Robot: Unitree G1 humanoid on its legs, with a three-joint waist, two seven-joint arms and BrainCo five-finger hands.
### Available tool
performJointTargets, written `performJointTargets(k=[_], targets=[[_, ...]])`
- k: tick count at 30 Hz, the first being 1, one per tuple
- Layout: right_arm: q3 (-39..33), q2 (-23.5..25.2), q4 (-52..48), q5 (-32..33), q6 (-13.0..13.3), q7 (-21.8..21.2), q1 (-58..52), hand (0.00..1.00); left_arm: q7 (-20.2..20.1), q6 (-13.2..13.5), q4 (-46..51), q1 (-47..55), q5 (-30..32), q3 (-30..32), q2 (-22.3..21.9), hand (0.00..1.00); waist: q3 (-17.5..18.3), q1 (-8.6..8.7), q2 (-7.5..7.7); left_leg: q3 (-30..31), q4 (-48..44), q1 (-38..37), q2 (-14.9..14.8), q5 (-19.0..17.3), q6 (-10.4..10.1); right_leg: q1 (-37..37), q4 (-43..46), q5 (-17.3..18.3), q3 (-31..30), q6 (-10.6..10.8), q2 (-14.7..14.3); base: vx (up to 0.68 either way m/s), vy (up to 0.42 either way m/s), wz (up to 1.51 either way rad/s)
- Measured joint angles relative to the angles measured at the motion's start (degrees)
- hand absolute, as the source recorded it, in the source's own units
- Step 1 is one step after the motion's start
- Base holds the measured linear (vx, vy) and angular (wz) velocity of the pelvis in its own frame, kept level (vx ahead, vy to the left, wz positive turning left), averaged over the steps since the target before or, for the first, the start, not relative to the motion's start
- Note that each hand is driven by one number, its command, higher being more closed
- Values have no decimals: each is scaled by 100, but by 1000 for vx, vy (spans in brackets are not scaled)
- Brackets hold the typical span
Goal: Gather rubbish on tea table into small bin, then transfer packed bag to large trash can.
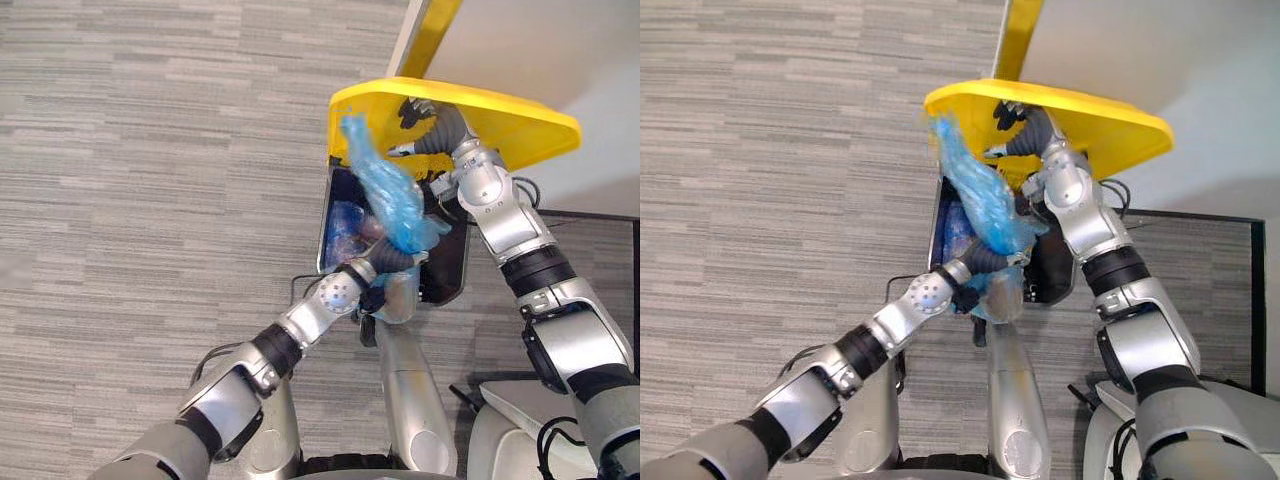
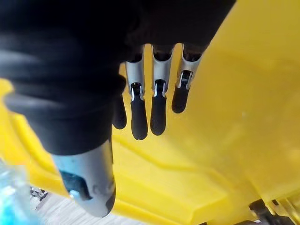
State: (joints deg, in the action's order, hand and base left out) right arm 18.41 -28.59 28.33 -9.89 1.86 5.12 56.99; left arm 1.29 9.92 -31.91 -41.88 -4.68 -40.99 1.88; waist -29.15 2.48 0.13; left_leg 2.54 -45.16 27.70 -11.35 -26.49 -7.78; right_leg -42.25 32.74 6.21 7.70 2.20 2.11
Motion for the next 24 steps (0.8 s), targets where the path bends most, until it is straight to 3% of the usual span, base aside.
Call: performJointTargets(k=[6,11,20,21,24], targets=[[13,9,-574,-15,7,101,14,0,140,-68,-664,-161,610,338,-292,100,-1,24,3,-134,-124,373,-116,-22,-11,-337,26,-21,1,-18,-14,5,11,-4],[81,82,-931,31,45,243,16,0,304,-178,-1088,-270,997,1010,-276,100,-40,60,70,-202,-194,588,-171,-35,-13,-529,34,-77,-12,-105,-32,5,13,-2],[274,219,-1339,147,189,279,158,0,533,-320,-1435,-601,1376,1638,-272,100,-44,132,85,-529,-399,906,-320,-173,15,-948,135,-88,-186,-107,-127,2,11,-13],[323,221,-1379,148,204,299,163,0,536,-350,-1521,-674,1441,1690,-268,0,-44,145,85,-560,-425,961,-342,-191,18,-1009,139,-97,-199,-97,-145,1,24,-22],[466,222,-1385,156,207,353,166,0,543,-469,-1600,-718,1677,1737,-250,0,-46,160,88,-576,-497,989,-400,-258,1,-1082,240,-81,-209,-108,-196,22,15,-10]])
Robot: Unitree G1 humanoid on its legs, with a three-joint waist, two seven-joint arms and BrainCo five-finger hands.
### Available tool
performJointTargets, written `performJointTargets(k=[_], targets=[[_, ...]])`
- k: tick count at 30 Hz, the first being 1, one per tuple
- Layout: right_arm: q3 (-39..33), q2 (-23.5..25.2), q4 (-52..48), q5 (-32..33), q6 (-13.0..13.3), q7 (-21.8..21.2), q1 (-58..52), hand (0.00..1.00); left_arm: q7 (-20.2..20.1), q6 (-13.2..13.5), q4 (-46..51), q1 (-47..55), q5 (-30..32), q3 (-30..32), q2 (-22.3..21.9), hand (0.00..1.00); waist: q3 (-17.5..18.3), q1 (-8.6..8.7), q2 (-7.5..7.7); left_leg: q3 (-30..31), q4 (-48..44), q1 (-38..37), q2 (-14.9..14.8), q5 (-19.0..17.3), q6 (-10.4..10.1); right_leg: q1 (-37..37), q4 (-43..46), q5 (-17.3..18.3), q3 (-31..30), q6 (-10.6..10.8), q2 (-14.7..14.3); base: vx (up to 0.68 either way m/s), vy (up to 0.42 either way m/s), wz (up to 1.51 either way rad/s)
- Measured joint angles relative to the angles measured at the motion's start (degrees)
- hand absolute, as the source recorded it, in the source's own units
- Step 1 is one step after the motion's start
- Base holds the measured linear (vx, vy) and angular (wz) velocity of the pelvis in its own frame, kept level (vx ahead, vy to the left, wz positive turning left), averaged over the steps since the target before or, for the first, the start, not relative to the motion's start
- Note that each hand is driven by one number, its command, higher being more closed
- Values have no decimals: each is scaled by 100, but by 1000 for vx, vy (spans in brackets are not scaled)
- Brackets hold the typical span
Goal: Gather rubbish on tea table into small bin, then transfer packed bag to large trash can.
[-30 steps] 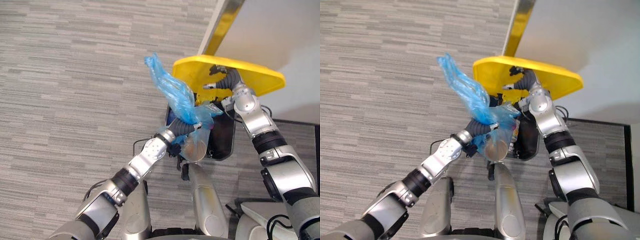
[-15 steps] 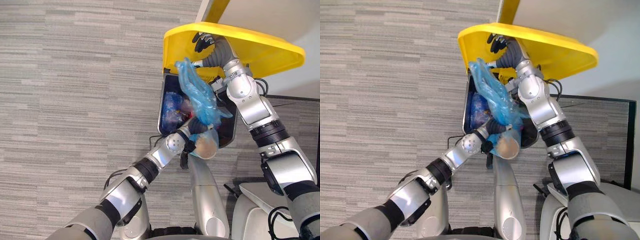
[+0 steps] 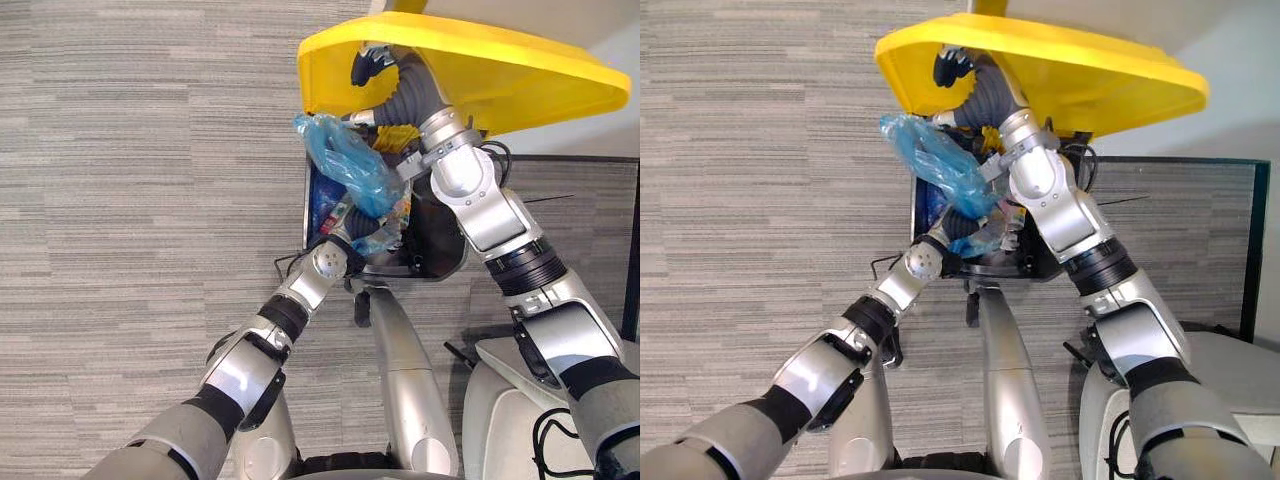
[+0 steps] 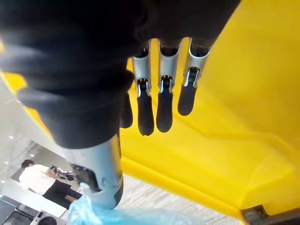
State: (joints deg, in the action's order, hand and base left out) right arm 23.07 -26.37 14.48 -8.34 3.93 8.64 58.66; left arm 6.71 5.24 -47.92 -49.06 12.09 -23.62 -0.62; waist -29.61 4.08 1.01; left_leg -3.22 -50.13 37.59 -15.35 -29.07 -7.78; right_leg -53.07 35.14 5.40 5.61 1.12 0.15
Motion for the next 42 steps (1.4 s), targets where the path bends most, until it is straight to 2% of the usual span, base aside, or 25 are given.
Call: performJointTargets(k=[12,22,27,30,31,32,33,36,37,39,42], targets=[[0,-6,1,-14,0,5,56,0,-40,-34,3,-41,666,55,11,0,6,20,9,22,-33,66,-18,-5,7,-29,-12,3,23,3,1,0,0,0],[0,-120,-1,-159,24,-2,-194,0,-57,-32,9,-39,887,-176,28,0,19,-5,29,58,-31,-148,-34,-11,18,233,-47,3,59,1,4,-9,3,2],[-15,-151,-190,-346,24,-15,-746,0,-50,-30,303,145,861,-184,216,0,24,-41,37,62,41,-395,-40,-9,17,480,-79,9,79,-9,4,-12,-2,2],[-57,-163,-459,-387,23,-44,-1369,0,-52,18,776,508,620,-238,379,0,44,-106,51,16,176,-710,-40,2,4,747,-114,38,89,-54,12,-4,0,2],[-78,-142,-550,-506,23,-141,-1870,0,-54,65,1066,831,404,-238,518,0,217,-192,122,-4,305,-852,-37,25,-32,831,-115,75,86,-82,18,11,-22,3],[-78,-134,-559,-540,22,-149,-1953,0,-56,78,1116,891,365,-238,555,0,264,-198,134,-4,334,-858,-31,33,-45,833,-117,81,88,-91,23,26,-44,16],[-92,-92,-583,-584,22,-166,-2282,0,-59,139,1299,1108,282,-234,700,0,408,-201,196,0,448,-900,-23,98,-74,865,-120,114,140,-113,72,45,-48,27],[-327,-14,-567,-657,20,-314,-2921,0,-161,258,1717,1655,-37,-166,1099,0,428,-254,220,84,788,-1359,47,256,-120,1261,-123,240,238,-120,160,55,-48,33],[-404,-4,-529,-725,24,-383,-3087,0,-204,287,1820,1868,-151,-81,1239,0,452,-270,220,109,933,-1521,67,311,-124,1397,-152,261,256,-124,179,53,-45,23],[-614,4,-212,-836,28,-518,-3476,0,-348,304,1890,2442,-532,271,1571,0,716,-281,189,210,1273,-1724,85,402,-109,1625,-358,273,364,-112,185,43,-47,27],[-973,47,102,-983,23,-639,-4073,0,-451,342,1891,3208,-804,767,1837,0,978,-299,187,346,1768,-2072,140,616,-168,1937,-520,325,511,-43,198,75,-35,30]])
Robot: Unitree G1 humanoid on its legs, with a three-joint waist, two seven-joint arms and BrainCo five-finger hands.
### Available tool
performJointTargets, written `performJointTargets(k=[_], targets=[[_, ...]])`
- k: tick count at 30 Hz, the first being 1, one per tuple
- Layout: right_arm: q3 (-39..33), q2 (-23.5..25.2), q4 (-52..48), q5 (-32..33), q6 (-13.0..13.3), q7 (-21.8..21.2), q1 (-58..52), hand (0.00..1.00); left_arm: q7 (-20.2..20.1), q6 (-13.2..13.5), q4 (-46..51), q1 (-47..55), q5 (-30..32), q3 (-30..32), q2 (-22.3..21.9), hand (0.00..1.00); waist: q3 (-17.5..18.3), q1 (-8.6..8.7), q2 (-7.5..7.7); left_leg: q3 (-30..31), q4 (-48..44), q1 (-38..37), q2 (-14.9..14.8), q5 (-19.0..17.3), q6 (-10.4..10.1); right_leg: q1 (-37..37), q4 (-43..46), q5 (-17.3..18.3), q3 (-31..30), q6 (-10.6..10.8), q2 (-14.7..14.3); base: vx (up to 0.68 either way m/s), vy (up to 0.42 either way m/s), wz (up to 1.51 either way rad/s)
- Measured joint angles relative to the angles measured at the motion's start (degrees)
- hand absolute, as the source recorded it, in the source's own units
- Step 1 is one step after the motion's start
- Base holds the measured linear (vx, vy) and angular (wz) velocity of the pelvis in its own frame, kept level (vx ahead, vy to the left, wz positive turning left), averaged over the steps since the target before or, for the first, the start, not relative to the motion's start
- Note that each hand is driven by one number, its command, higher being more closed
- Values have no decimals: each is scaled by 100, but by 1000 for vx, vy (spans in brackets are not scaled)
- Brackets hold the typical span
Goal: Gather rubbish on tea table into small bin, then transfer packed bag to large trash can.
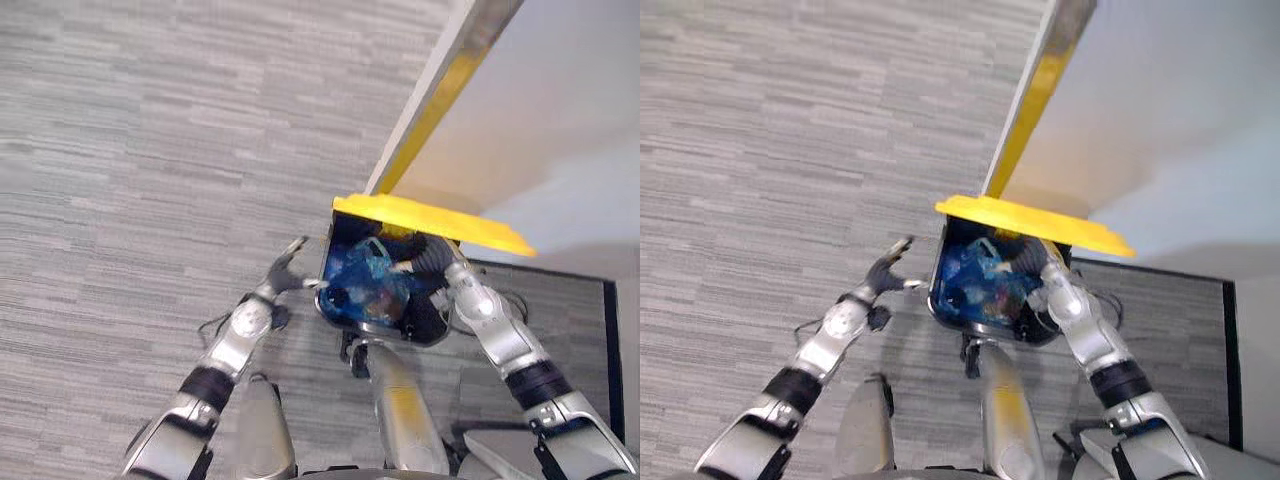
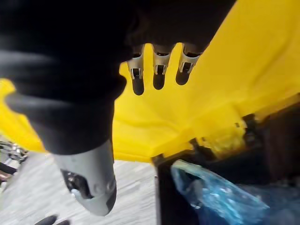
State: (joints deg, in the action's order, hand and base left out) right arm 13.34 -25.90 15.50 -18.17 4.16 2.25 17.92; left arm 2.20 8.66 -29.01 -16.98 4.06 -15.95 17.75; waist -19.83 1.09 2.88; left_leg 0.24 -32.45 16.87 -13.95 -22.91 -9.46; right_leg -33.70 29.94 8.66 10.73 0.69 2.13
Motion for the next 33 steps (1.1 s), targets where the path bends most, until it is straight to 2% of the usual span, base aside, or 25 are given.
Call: performJointTargets(k=[3,6,9,10,13,15,17,18,19,20,21,22,23,24,25,26,27,28,29,30,31,32,33], targets=[[-243,181,134,-43,-2,-111,-435,0,-95,64,-28,685,-118,426,61,0,231,-27,-12,42,386,-301,2,199,-90,161,4,79,32,-50,6,89,-54,16],[-427,433,221,-44,-1,-176,-747,0,-131,75,-415,1139,-113,860,17,0,394,-26,-37,107,669,-573,-13,327,-114,355,6,154,60,12,-8,61,-72,13],[-450,580,315,-44,36,-253,-957,0,-213,63,-1144,1394,-105,1385,-115,0,559,-31,-28,125,881,-781,-40,374,-135,486,-11,207,87,39,-41,2,-68,5],[-452,686,478,-44,49,-258,-1046,0,-205,40,-1540,1540,-100,1731,-161,0,640,-32,-17,106,1019,-955,-83,429,-190,603,-81,275,104,103,-98,12,-91,-2],[-451,927,706,-45,49,-270,-1242,0,-172,-68,-2107,1897,-98,2275,-177,0,840,-44,30,107,1254,-1284,-133,462,-213,816,-223,282,87,97,-244,18,-57,-16],[-453,1015,824,-44,58,-275,-1288,0,-148,-131,-2311,2069,-72,2423,-202,0,853,-44,37,96,1084,-1369,-132,435,-178,911,-232,283,27,94,-302,-2,-40,-24],[-456,1068,1031,-44,54,-298,-1409,0,-103,-160,-2468,2103,-56,2543,-333,0,848,-45,53,-91,531,-1333,-129,288,71,1078,-231,245,-53,152,-301,-76,44,-18],[-452,1086,1049,-43,54,-325,-1451,0,-101,-160,-2474,2121,-56,2550,-359,0,844,-46,61,-134,441,-1348,-127,247,98,1118,-229,223,-85,175,-301,-116,98,-20],[-443,1113,1085,-42,57,-358,-1502,0,-99,-159,-2485,2161,-57,2550,-389,0,843,-45,68,-202,360,-1371,-126,174,101,1145,-215,183,-141,238,-301,-125,114,-21],[-450,1194,1168,-41,56,-364,-1536,0,-95,-156,-2505,2156,-61,2551,-389,0,813,-34,123,-247,249,-1350,-83,89,16,1150,-223,67,-223,423,-266,-139,126,-22],[-447,1218,1181,-39,56,-364,-1571,0,-94,-154,-2508,2150,-63,2551,-385,0,807,-34,169,-267,159,-1323,-39,89,15,1152,-264,-39,-252,503,-231,-184,160,-25],[-448,1232,1178,-39,61,-363,-1657,0,-94,-154,-2510,2124,-63,2551,-389,0,805,-24,224,-283,46,-1249,24,95,25,1166,-418,-225,-309,428,-212,-233,181,-17],[-447,1248,1188,-6,64,-364,-1784,0,-92,-154,-2519,2082,-66,2556,-404,0,770,-20,160,-295,73,-1117,-30,212,149,1256,-758,-488,-314,722,-192,-302,152,-22],[-432,1304,1218,34,73,-373,-1856,0,-81,-125,-2527,2073,-73,2568,-445,0,746,-29,201,-426,200,-1066,-3,377,184,936,138,-318,-317,293,-88,-271,96,-11],[-434,1331,1264,50,73,-373,-1882,0,-65,-131,-2570,2069,-78,2568,-447,0,748,-14,208,-435,240,-1053,11,433,205,862,726,-220,-302,149,-31,-215,40,-9],[-454,1376,1290,92,78,-372,-1975,0,-56,-141,-2579,2067,-104,2565,-463,0,749,-19,209,-450,304,-1059,21,519,229,867,1572,-100,-281,13,78,-192,48,0],[-450,1463,1374,148,116,-371,-2093,0,-46,-143,-2577,2138,-115,2560,-472,0,768,-24,232,-474,457,-1071,30,651,221,1021,2287,23,-293,-1,216,-205,7,-5],[-452,1539,1482,193,162,-372,-2167,0,-23,-147,-2568,2183,-120,2562,-480,0,781,-32,251,-494,606,-1057,29,775,196,1238,2552,71,-316,8,321,-196,-69,-11],[-456,1646,1636,192,189,-373,-2264,0,31,-154,-2560,2234,-122,2565,-488,0,825,-23,310,-503,764,-1015,48,914,154,1601,2537,-29,-375,37,504,-134,-130,-31],[-463,1692,1842,178,179,-371,-2304,0,62,-194,-2561,2210,-128,2683,-520,0,864,-59,371,-544,929,-924,85,1074,76,1720,1980,210,-282,344,430,-117,-142,-39],[-501,1696,1934,174,173,-369,-2307,0,65,-218,-2562,2206,-128,2691,-607,0,866,-54,300,-540,1112,-930,61,1145,60,1750,1685,219,-303,355,333,-107,-79,-64],[-679,1721,2130,174,170,-360,-2337,0,63,-216,-2556,2195,-128,2687,-784,0,899,-52,230,-536,1575,-999,163,1378,225,1839,1031,230,-371,334,195,-85,-29,-64],[-742,1717,2266,179,168,-350,-2315,0,62,-207,-2555,2194,-127,2686,-857,0,913,-57,220,-544,1794,-1060,215,1534,274,1901,705,246,-416,308,150,-306,-49,-142]])
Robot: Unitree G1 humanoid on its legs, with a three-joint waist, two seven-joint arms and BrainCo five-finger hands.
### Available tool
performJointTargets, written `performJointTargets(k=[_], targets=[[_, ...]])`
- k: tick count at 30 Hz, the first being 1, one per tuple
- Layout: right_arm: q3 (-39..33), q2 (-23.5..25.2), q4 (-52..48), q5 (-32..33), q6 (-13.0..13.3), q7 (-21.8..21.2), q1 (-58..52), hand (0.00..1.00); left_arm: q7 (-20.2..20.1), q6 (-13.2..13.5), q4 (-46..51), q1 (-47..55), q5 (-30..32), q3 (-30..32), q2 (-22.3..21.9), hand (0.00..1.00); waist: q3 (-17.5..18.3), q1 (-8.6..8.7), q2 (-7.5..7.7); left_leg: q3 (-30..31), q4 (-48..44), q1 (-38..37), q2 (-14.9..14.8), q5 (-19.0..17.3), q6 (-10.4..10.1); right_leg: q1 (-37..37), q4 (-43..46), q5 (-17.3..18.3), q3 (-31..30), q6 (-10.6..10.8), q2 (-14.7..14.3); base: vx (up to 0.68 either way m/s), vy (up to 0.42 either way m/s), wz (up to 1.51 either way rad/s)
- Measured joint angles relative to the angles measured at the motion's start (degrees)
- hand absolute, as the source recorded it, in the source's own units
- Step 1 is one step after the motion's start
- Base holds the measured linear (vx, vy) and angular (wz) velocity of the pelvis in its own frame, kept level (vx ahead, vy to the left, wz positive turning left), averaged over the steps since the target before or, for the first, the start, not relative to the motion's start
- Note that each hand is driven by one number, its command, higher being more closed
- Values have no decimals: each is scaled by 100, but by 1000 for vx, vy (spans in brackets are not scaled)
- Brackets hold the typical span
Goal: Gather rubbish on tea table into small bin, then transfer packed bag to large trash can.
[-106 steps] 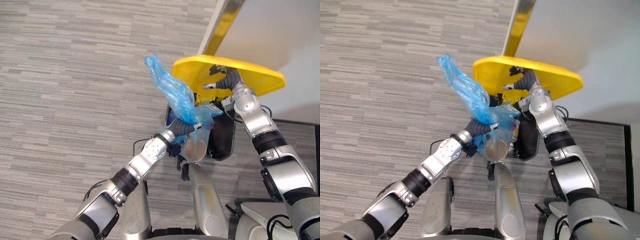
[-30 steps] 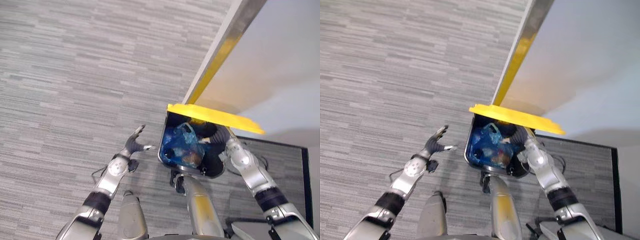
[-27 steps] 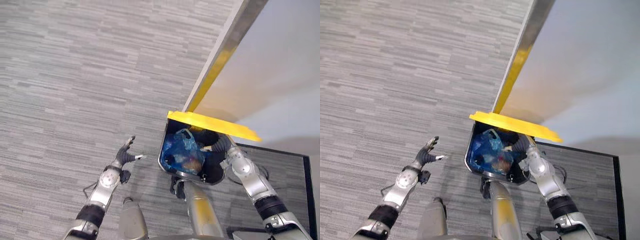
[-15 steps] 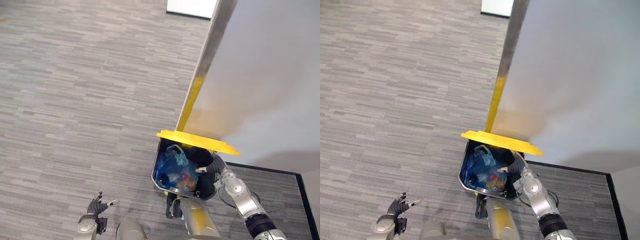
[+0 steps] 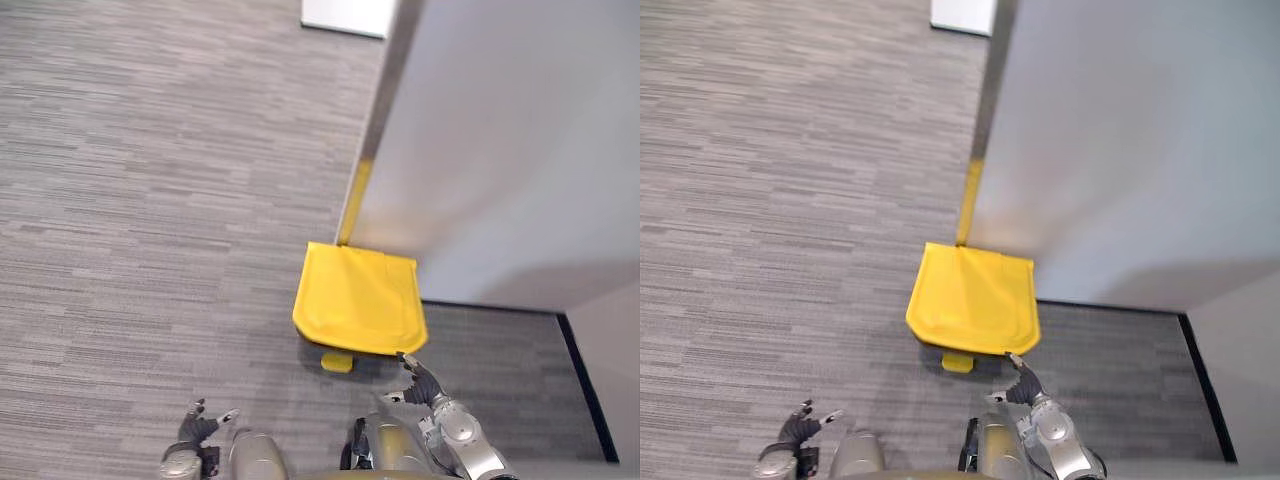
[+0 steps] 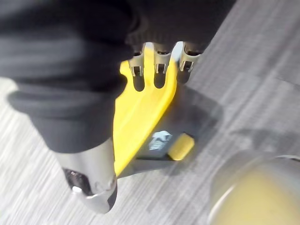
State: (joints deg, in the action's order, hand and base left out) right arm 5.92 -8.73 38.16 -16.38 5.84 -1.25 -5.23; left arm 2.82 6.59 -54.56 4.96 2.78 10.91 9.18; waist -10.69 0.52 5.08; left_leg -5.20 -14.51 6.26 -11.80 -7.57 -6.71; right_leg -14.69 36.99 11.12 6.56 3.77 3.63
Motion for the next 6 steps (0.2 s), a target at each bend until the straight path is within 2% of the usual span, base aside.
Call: performJointTargets(k=[1,2,6], targets=[[-424,-207,854,10,-189,155,7,0,-1,7,-69,-379,-41,-68,-128,0,20,56,-174,-474,709,-246,45,505,-110,463,-1544,28,-196,-271,-156,-342,-46,-110],[-426,-208,908,11,-220,154,-108,0,-1,29,-64,-402,-64,-71,-45,0,71,63,-198,-483,835,-342,53,530,-113,543,-1617,22,-189,-220,-154,-384,-33,-89],[-446,-186,996,12,-209,154,-129,0,-9,11,-147,-351,-97,-72,129,0,254,78,-262,-508,1155,-407,121,651,-26,599,-2044,-143,-209,-90,-153,-57,44,-3]])
